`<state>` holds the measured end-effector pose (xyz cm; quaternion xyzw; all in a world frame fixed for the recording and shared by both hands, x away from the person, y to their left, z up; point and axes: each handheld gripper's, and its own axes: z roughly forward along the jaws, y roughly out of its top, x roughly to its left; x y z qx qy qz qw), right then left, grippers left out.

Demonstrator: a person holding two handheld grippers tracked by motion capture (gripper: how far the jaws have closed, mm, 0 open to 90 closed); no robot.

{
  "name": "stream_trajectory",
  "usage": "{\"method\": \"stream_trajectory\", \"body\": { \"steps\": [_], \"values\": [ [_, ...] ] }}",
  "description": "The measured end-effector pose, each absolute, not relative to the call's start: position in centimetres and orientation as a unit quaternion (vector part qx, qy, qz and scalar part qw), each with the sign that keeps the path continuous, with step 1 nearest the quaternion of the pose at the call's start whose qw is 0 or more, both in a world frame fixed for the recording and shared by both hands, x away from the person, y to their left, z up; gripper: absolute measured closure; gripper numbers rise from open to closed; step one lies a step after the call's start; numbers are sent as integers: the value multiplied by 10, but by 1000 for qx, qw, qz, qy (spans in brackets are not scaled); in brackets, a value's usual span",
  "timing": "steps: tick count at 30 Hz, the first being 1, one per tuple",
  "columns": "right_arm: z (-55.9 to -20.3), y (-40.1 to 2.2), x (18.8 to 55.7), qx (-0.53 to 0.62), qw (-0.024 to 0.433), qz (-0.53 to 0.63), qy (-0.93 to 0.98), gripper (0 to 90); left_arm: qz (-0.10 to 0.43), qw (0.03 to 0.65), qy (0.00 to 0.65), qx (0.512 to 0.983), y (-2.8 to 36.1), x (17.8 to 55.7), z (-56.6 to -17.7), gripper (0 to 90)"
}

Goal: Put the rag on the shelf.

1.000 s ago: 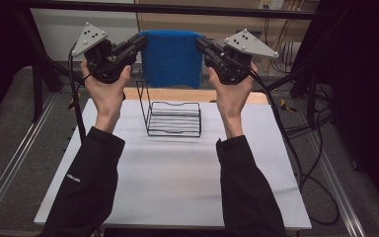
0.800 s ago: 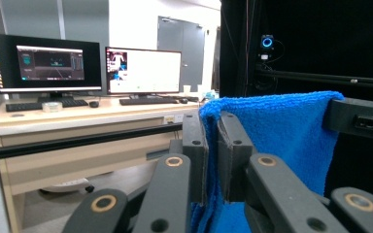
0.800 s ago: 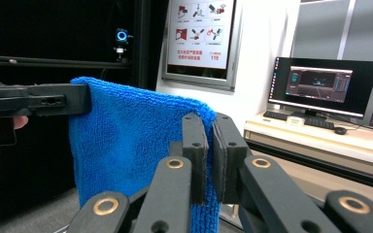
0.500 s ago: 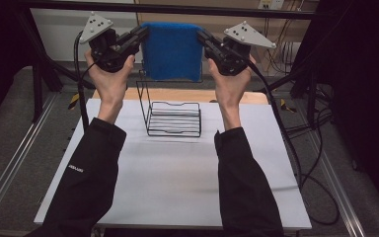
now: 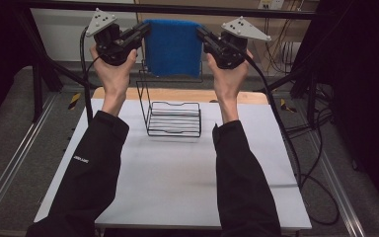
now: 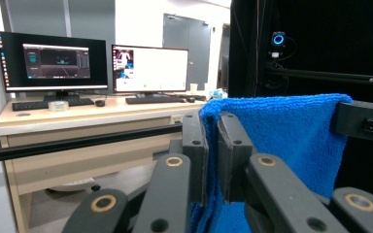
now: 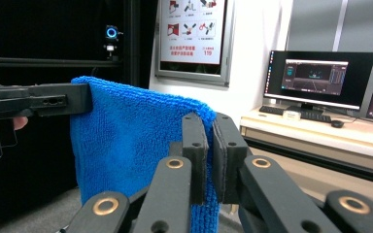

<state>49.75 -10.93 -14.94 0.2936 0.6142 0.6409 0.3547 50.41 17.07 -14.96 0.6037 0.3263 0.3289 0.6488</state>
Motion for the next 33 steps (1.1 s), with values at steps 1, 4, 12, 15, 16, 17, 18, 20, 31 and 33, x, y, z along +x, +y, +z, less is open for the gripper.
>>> {"method": "stream_trajectory", "body": {
  "steps": [1,4,12,15,16,17,18,20,31,33],
  "values": [
    [-150,-109,499,295,353,641,615,859,329,649,327,604,170,505,-151,833],
    [-152,-109,503,297,353,638,616,859,330,647,327,605,170,508,-154,833],
    [-161,-110,512,301,340,631,629,859,327,640,330,612,173,514,-167,833],
    [-165,-109,512,303,337,626,635,859,322,640,331,614,174,515,-172,833],
    [-167,-109,513,302,337,625,636,859,322,639,331,615,175,515,-174,833],
    [-168,-109,513,302,336,626,636,859,323,638,329,617,175,514,-175,833],
    [-170,-109,514,302,334,626,637,859,322,638,329,618,175,514,-177,833],
    [-173,-109,514,305,331,624,639,859,322,635,328,621,176,514,-180,833],
    [-192,-109,510,308,316,619,649,859,317,624,324,637,180,510,-196,833],
    [-195,-109,509,310,313,616,653,859,317,622,322,639,180,508,-198,833]
  ]
}}
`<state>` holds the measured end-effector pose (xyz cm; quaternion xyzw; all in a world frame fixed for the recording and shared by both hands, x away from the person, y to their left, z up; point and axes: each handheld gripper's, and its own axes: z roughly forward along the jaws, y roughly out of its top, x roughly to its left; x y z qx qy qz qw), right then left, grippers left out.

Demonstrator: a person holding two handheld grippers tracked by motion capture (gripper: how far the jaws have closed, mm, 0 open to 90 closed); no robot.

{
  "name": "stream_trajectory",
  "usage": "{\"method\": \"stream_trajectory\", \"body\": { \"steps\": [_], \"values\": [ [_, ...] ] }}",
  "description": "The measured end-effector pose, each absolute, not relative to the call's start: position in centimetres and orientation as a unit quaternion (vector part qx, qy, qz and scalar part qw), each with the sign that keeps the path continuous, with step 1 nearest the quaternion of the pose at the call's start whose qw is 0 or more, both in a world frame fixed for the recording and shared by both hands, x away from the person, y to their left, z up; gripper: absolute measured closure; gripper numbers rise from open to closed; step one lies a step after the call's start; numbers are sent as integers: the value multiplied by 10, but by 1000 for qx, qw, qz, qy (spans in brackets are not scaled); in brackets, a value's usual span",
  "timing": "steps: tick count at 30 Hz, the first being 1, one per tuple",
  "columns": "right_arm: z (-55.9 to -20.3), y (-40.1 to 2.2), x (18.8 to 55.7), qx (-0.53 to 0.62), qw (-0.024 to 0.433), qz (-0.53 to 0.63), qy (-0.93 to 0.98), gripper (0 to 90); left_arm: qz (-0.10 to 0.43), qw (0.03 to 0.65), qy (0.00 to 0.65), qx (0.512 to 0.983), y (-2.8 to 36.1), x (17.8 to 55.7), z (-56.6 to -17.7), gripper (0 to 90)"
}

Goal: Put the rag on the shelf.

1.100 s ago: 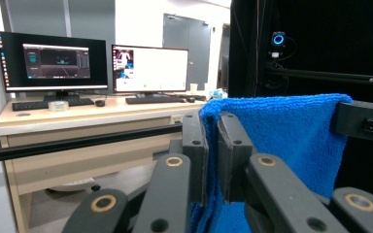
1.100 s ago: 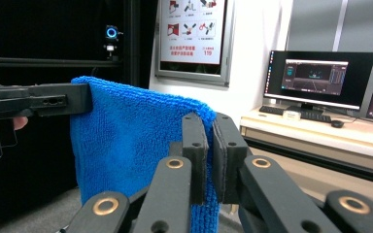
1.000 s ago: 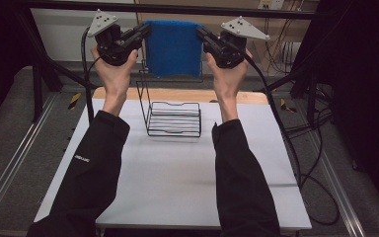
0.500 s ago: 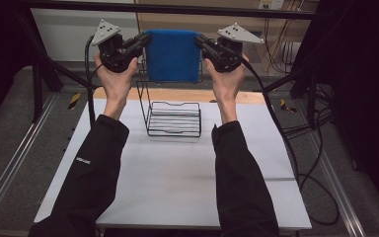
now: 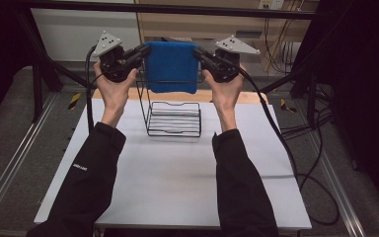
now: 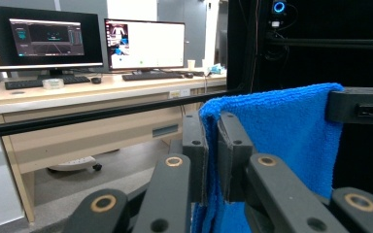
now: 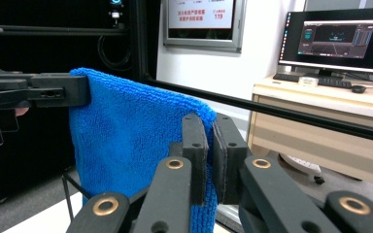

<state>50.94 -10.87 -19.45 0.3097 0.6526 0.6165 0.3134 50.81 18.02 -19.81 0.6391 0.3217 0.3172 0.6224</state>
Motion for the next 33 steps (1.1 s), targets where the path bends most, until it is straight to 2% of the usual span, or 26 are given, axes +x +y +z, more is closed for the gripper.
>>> {"method": "stream_trajectory", "body": {
  "steps": [33],
  "values": [
    [-216,-113,489,301,280,598,688,855,294,603,307,675,187,488,-226,830]
  ]
}}
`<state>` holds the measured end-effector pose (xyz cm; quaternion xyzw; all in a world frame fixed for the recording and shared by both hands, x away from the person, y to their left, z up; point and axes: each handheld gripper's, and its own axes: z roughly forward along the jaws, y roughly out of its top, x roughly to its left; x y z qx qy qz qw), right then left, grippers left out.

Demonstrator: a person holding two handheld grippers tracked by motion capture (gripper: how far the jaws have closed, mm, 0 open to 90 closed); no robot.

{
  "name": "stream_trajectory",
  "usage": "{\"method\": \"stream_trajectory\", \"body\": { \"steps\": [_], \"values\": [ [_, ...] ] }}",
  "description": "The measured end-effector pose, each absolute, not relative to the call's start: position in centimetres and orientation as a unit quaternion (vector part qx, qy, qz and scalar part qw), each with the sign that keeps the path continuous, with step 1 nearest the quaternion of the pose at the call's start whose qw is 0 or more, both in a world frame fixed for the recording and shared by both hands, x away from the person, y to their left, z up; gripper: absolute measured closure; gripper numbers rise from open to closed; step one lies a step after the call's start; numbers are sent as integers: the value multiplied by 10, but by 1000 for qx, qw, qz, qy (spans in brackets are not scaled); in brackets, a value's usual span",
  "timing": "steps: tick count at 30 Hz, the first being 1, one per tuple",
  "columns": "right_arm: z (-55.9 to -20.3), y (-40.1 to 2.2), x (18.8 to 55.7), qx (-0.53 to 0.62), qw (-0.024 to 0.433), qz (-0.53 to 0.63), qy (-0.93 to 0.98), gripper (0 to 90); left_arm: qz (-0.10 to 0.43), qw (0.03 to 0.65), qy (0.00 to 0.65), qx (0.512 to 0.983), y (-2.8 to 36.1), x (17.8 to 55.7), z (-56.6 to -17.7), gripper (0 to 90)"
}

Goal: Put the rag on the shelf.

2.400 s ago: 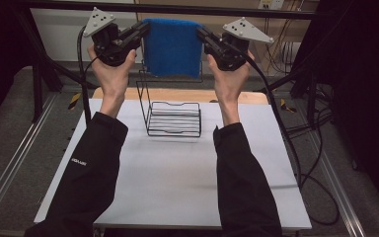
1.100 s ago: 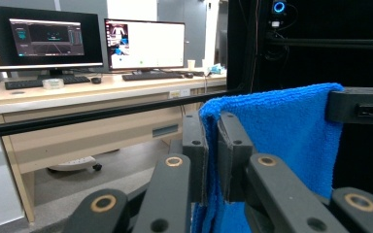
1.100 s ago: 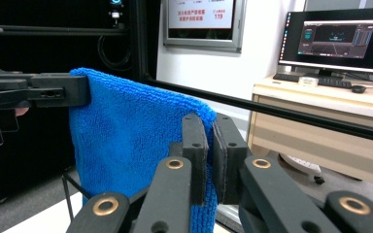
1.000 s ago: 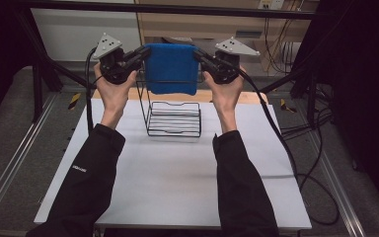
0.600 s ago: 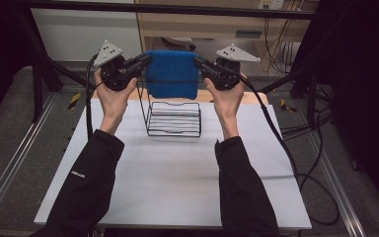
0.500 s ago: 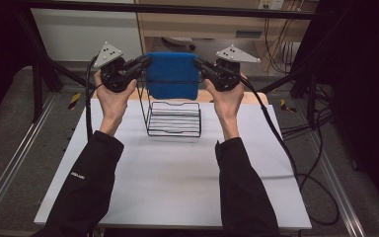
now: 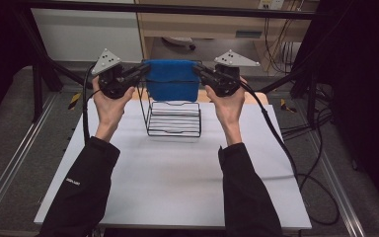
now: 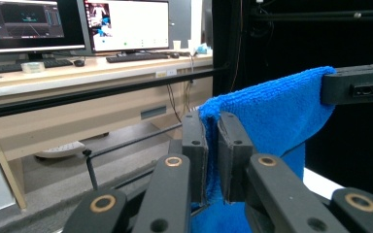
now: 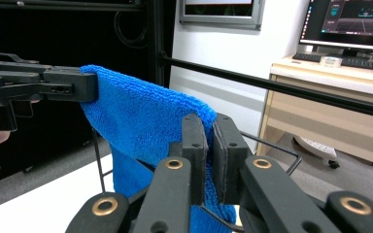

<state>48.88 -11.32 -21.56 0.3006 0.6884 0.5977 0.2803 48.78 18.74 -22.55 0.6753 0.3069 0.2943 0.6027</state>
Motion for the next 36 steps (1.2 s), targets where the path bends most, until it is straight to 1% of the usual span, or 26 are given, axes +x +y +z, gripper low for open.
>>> {"method": "stream_trajectory", "body": {
  "steps": [7,17,36],
  "values": [
    [-218,-116,486,299,268,592,698,855,299,592,300,686,186,482,-227,827],
    [-228,-119,482,296,247,584,715,853,284,574,304,706,185,478,-235,821],
    [-244,-121,478,280,234,569,737,851,263,541,310,736,186,471,-247,805]
  ]
}}
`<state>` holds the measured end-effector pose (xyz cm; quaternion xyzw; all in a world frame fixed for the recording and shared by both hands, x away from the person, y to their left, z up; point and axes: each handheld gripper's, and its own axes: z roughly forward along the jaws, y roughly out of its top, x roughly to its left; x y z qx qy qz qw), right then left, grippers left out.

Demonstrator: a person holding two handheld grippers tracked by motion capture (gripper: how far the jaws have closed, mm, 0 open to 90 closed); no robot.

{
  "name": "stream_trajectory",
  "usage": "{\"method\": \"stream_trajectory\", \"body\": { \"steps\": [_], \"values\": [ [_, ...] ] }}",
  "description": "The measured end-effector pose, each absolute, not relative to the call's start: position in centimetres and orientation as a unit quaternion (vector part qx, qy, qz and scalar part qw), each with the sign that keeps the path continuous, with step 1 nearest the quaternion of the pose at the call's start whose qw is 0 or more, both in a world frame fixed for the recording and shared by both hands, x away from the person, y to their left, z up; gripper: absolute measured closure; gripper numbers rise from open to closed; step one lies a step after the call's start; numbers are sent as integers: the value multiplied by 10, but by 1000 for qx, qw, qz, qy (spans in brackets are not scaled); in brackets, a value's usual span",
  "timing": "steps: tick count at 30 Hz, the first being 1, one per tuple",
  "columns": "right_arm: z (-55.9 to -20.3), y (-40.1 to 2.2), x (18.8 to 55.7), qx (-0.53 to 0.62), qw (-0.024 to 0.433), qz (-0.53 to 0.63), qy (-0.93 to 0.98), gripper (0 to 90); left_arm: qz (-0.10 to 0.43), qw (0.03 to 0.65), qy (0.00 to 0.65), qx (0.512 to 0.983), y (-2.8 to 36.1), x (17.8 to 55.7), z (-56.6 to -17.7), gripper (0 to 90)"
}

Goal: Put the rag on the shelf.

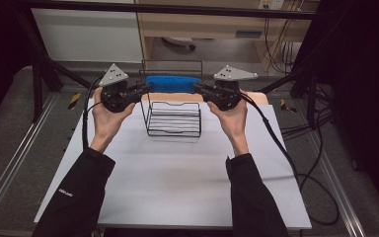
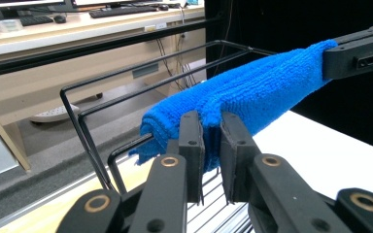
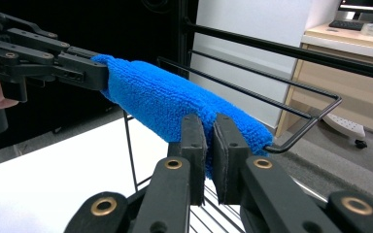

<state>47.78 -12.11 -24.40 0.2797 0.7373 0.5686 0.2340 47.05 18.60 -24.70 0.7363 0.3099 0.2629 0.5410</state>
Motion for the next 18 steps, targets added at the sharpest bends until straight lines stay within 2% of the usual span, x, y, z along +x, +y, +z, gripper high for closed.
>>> {"method": "stream_trajectory", "body": {
  "steps": [8,14,18],
  "values": [
    [-246,-121,478,268,239,562,745,851,262,547,309,733,192,466,-225,698],
    [-247,-120,477,266,240,558,748,850,258,557,309,727,191,465,-213,722],
    [-248,-119,477,261,241,555,752,847,244,544,314,739,189,469,-215,803]
  ]
}}
